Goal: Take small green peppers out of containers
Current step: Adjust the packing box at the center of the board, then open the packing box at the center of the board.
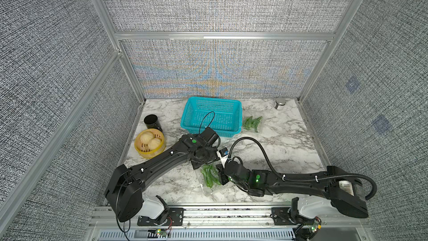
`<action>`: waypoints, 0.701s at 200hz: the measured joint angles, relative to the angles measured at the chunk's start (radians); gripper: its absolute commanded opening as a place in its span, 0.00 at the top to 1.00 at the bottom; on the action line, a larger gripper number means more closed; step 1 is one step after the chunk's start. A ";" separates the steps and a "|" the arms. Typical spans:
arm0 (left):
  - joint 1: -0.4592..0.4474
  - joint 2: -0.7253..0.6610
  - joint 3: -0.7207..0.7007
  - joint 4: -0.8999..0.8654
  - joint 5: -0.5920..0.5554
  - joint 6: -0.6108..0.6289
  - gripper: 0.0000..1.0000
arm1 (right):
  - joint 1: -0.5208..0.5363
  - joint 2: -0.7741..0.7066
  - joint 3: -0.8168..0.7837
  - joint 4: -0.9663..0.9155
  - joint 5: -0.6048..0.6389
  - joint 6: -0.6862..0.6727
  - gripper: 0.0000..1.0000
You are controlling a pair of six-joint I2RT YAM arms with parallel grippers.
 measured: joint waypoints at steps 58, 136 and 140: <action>0.000 -0.018 -0.039 0.024 0.053 -0.037 0.17 | 0.013 0.000 -0.021 0.023 0.070 -0.024 1.00; 0.000 -0.018 -0.016 -0.031 0.085 -0.016 0.36 | 0.015 -0.009 -0.047 0.061 0.089 -0.027 1.00; 0.000 -0.023 -0.017 -0.033 0.085 -0.016 0.38 | 0.015 -0.008 -0.047 0.068 0.085 -0.027 1.00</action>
